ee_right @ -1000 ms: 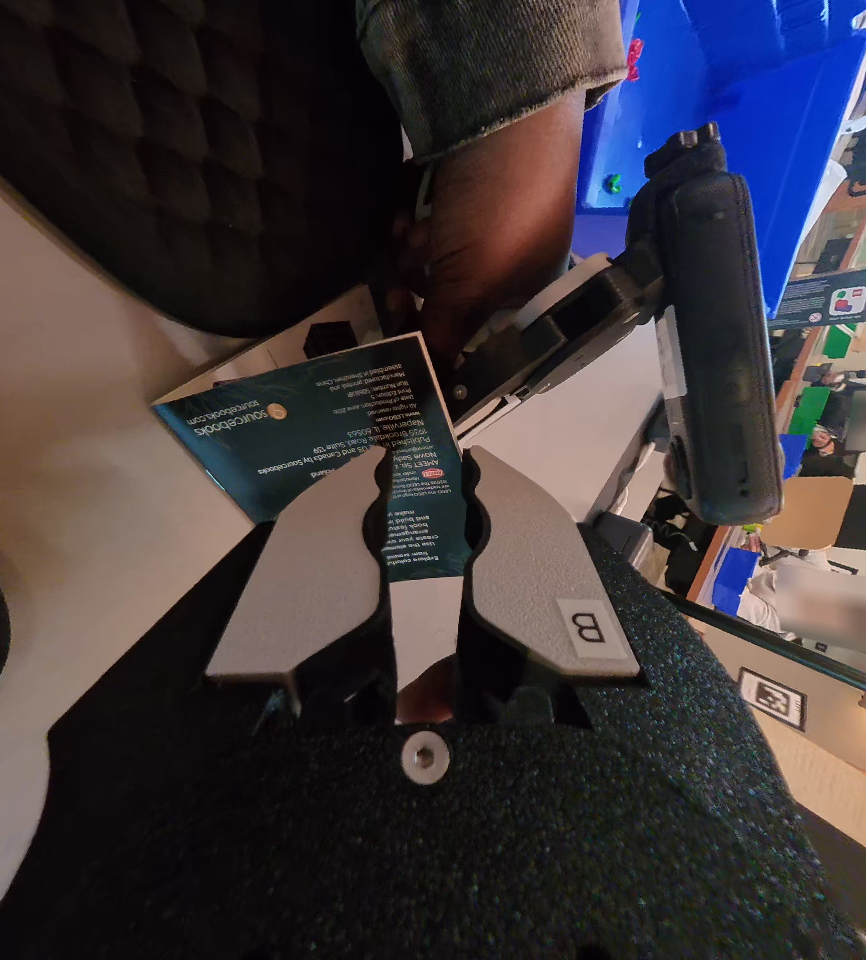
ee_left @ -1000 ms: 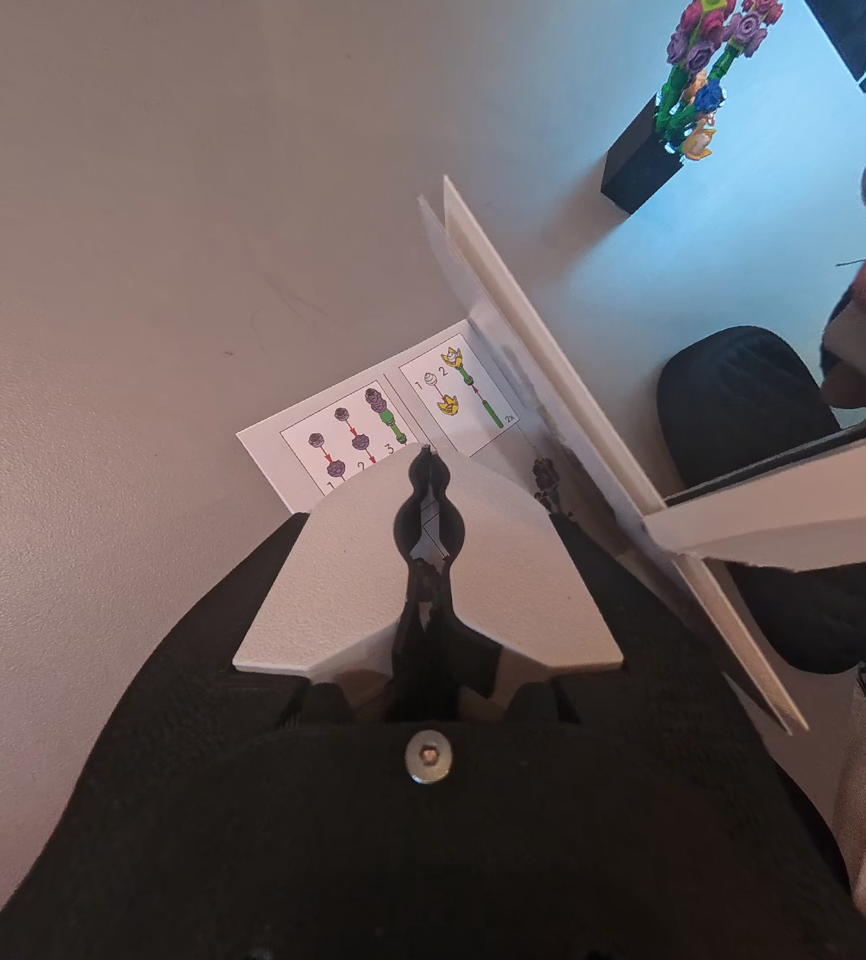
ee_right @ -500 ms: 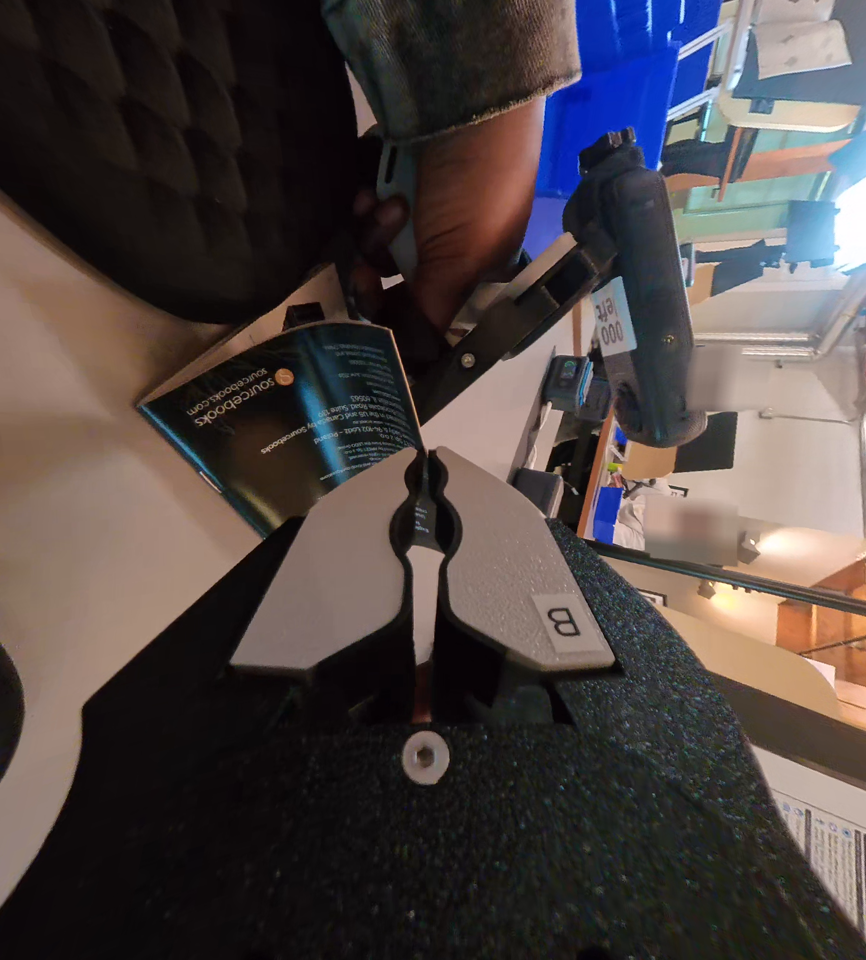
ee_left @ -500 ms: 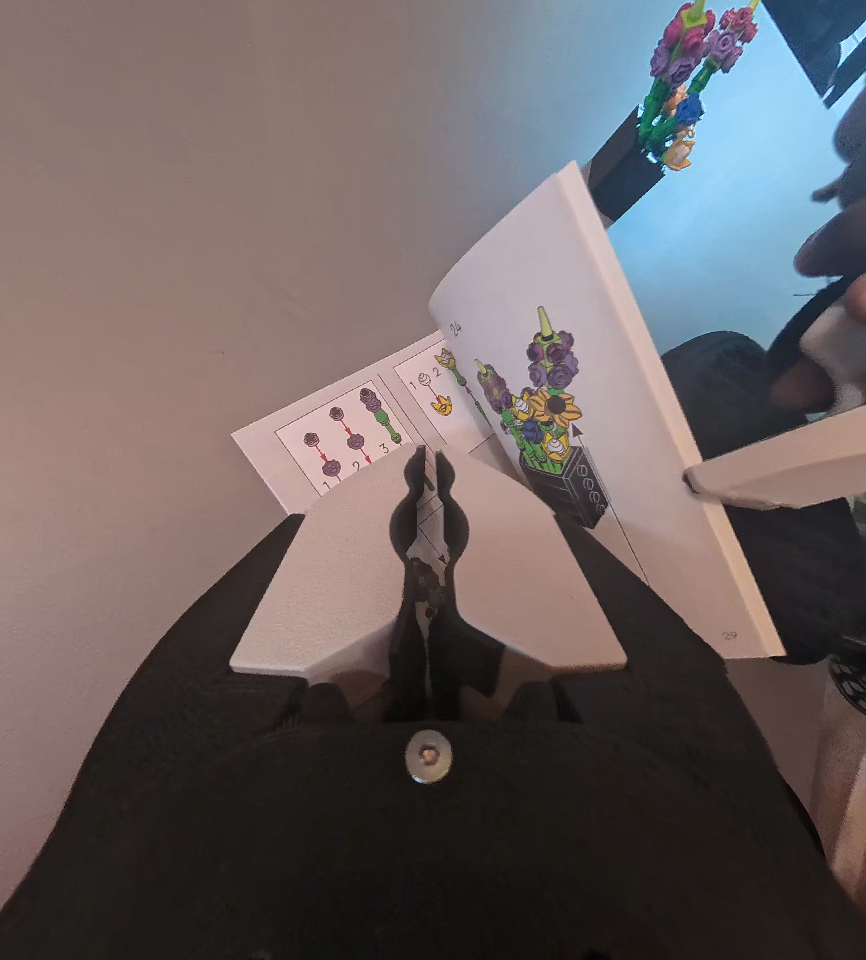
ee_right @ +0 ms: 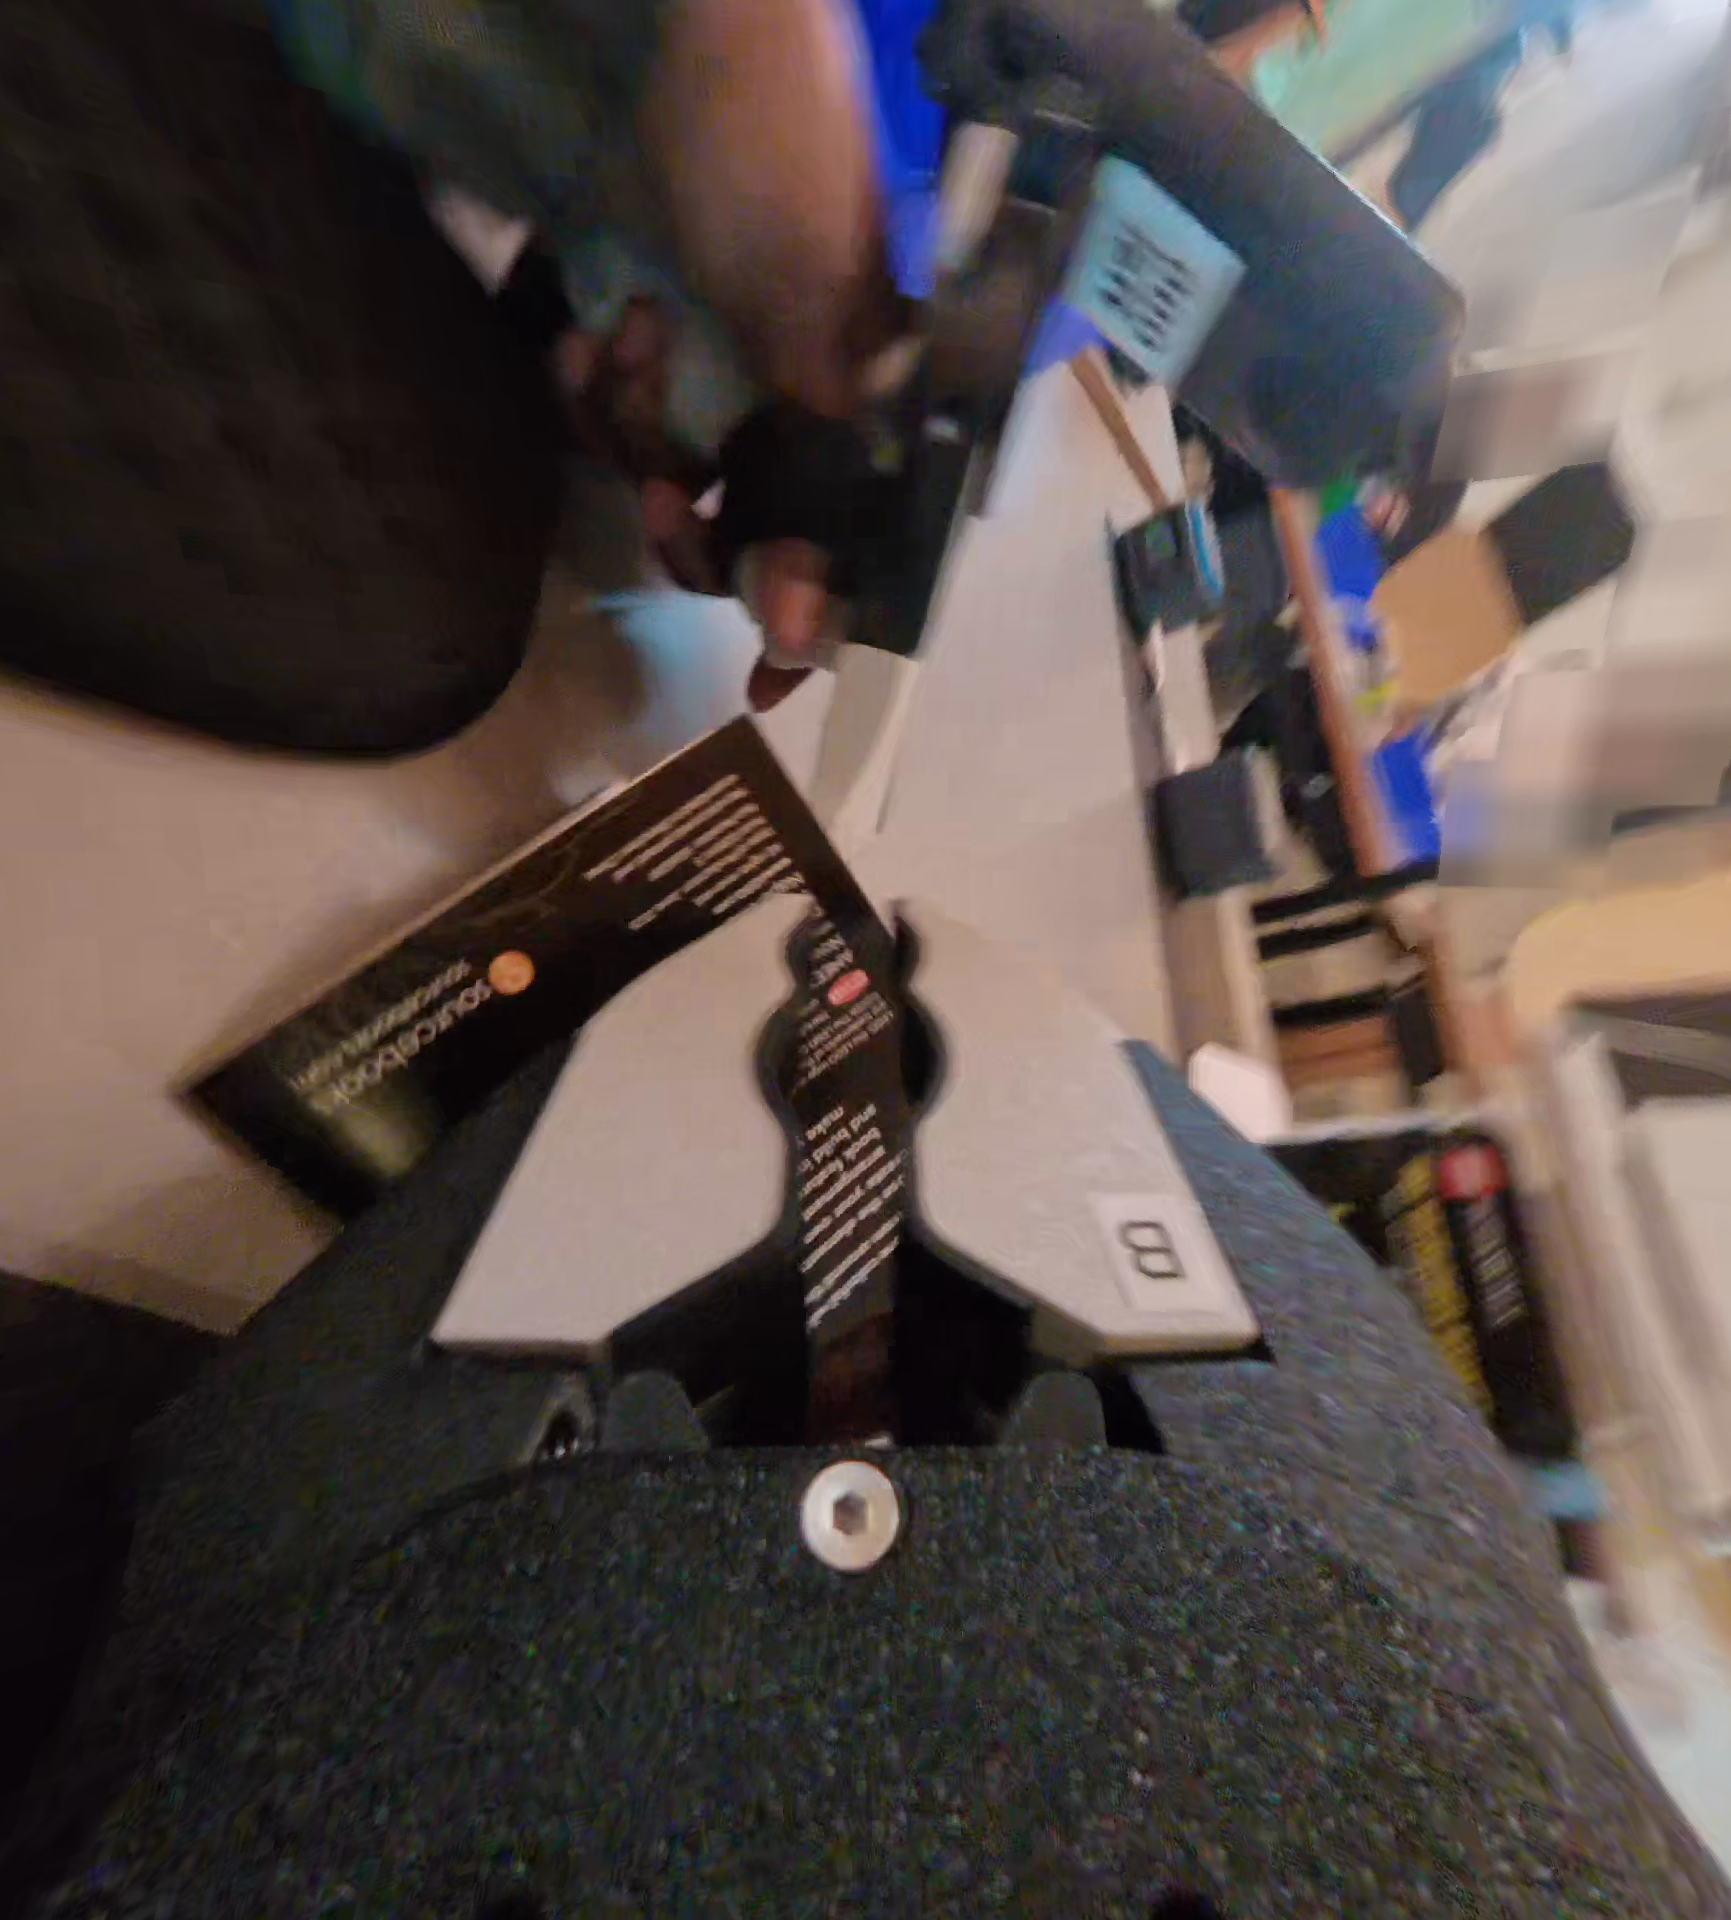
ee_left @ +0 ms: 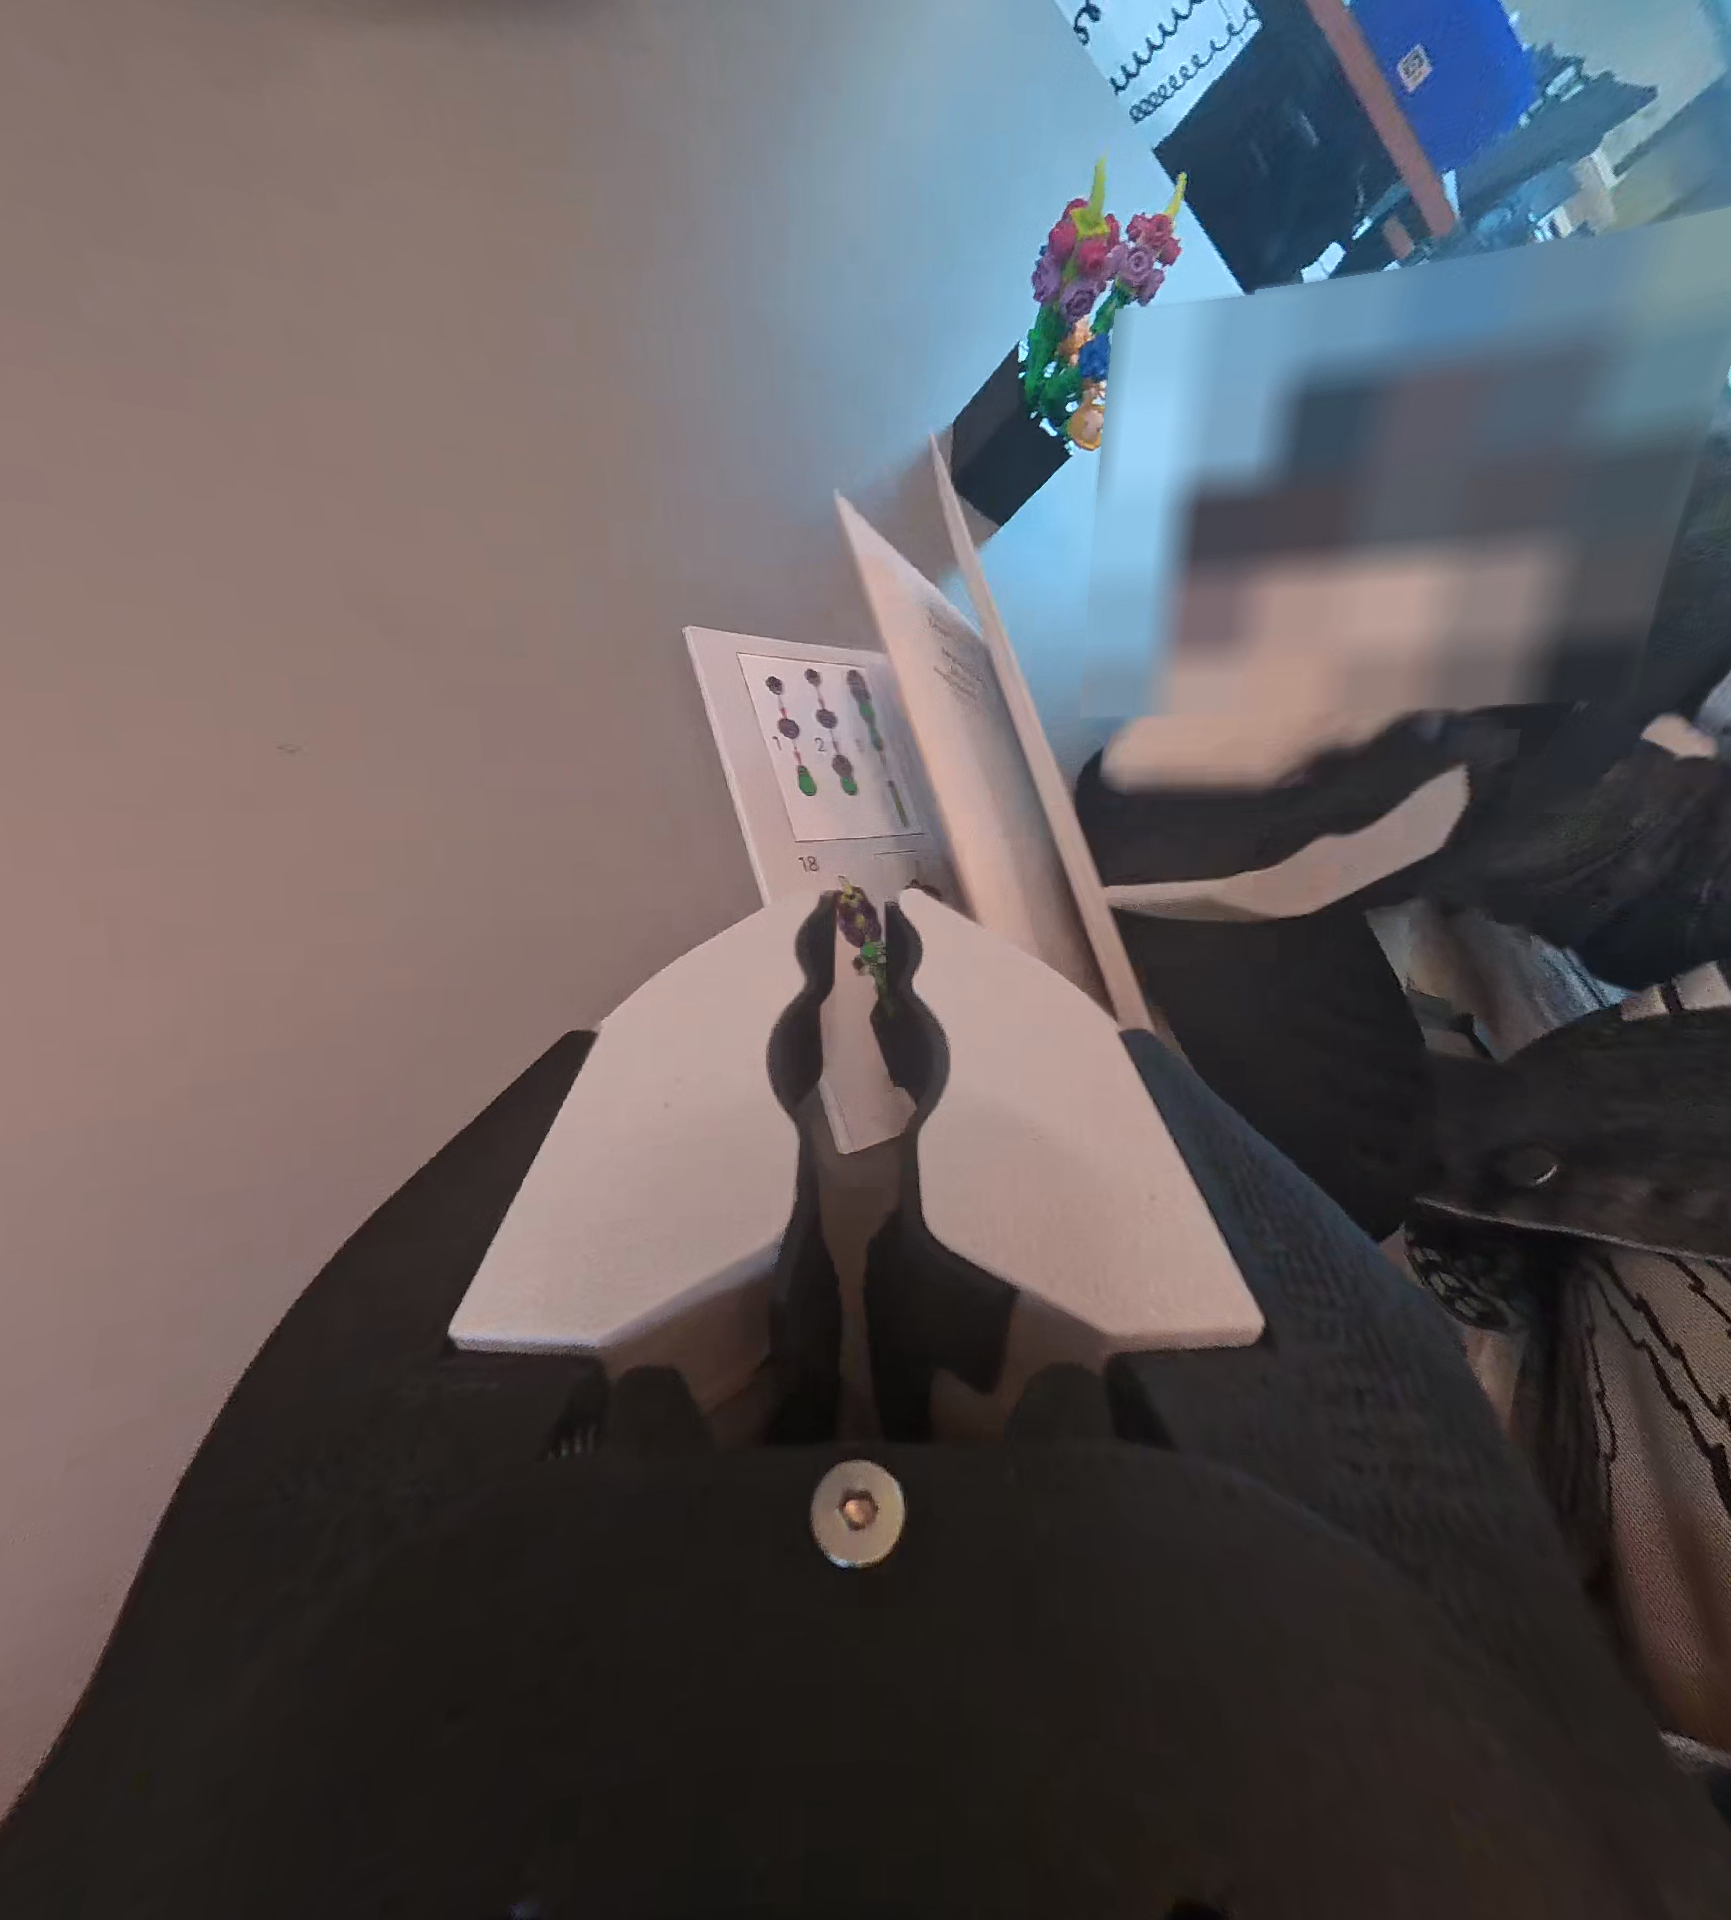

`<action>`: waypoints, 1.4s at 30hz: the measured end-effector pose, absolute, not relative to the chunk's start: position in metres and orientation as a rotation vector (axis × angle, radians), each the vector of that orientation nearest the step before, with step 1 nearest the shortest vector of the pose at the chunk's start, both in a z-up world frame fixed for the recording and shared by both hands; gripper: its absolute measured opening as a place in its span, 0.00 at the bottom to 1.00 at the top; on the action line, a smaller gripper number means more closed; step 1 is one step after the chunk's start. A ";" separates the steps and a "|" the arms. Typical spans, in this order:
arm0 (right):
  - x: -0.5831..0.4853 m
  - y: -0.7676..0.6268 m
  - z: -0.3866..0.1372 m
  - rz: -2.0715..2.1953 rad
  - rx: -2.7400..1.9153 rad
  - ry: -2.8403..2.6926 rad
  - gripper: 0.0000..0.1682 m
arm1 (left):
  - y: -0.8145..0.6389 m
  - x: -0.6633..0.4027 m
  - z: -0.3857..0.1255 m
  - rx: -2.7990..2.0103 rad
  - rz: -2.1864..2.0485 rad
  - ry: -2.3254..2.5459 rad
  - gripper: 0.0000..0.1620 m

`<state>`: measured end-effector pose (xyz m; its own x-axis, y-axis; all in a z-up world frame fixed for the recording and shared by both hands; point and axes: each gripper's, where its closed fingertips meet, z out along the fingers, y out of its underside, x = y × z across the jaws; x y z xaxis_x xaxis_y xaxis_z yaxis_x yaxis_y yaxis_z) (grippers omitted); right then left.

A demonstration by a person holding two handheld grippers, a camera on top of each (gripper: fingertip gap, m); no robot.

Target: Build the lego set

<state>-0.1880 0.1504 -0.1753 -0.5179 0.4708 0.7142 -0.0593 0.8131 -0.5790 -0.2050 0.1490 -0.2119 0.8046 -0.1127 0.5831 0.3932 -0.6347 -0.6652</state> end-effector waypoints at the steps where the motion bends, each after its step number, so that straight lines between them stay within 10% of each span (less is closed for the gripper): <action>1: -0.186 0.155 -0.171 0.766 -0.461 -2.032 0.25 | 0.148 -0.203 -0.211 -2.133 -0.772 -0.192 0.05; 6: -0.161 0.179 -0.169 1.005 -1.048 -2.031 0.51 | 0.145 -0.177 -0.207 -2.177 -0.807 -0.005 0.04; 25: -0.080 0.200 -0.134 1.515 -1.411 -1.619 0.34 | 0.174 -0.090 -0.158 -1.997 -0.942 0.339 0.08; 36: -0.065 0.217 -0.173 1.571 -1.931 -1.337 0.60 | 0.187 -0.068 -0.204 -2.228 -0.925 0.264 0.13; 39: -0.086 0.211 -0.188 1.615 -1.996 -1.343 0.53 | 0.188 -0.068 -0.208 -2.269 -0.857 0.276 0.14; 42: -0.102 0.221 -0.200 1.554 -1.990 -1.396 0.21 | 0.185 -0.073 -0.208 -2.284 -0.837 0.276 0.14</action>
